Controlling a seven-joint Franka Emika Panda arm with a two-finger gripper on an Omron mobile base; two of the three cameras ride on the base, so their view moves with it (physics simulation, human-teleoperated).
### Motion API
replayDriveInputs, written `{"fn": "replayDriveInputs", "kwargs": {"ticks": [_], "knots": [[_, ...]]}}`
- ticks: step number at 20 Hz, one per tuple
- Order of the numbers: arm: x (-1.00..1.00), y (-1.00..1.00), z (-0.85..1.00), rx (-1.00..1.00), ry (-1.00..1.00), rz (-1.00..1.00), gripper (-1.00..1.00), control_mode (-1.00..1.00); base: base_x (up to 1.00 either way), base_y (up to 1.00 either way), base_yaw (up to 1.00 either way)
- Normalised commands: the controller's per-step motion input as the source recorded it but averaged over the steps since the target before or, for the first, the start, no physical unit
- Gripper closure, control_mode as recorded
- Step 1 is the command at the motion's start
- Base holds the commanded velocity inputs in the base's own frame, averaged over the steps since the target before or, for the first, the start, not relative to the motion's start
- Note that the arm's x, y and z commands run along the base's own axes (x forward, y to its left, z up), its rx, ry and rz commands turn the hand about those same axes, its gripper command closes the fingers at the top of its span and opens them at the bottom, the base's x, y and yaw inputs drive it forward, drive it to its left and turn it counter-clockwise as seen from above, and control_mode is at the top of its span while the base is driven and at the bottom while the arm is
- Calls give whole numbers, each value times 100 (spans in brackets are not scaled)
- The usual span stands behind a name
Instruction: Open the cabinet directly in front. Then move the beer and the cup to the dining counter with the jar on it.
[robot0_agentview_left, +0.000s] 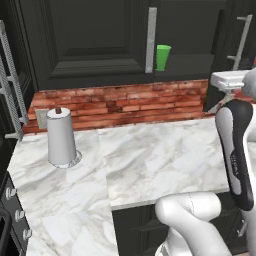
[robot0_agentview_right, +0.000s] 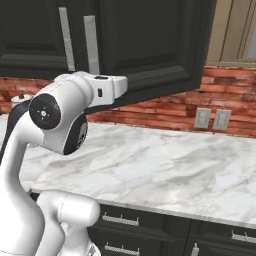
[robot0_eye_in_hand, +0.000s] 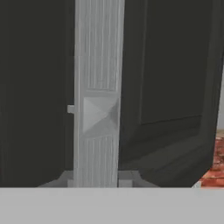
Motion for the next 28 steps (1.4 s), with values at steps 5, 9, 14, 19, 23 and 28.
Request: {"fn": "replayDriveInputs", "kwargs": {"ticks": [5, 9, 14, 19, 23, 28], "knots": [[-64, -54, 0, 0, 0, -6, -100, -100, 0, 0, 0], [-23, 0, 0, 0, 0, 0, -100, -100, 0, 0, 0], [-84, 0, 0, 0, 0, 0, -100, -100, 0, 0, 0], [-94, 46, 0, -2, -6, 0, -100, -100, 0, 0, 0], [-27, 100, -1, -16, -6, -16, -100, -100, 0, 0, 0], [0, 99, 0, -16, -7, -35, -100, -100, 0, 0, 0]]}}
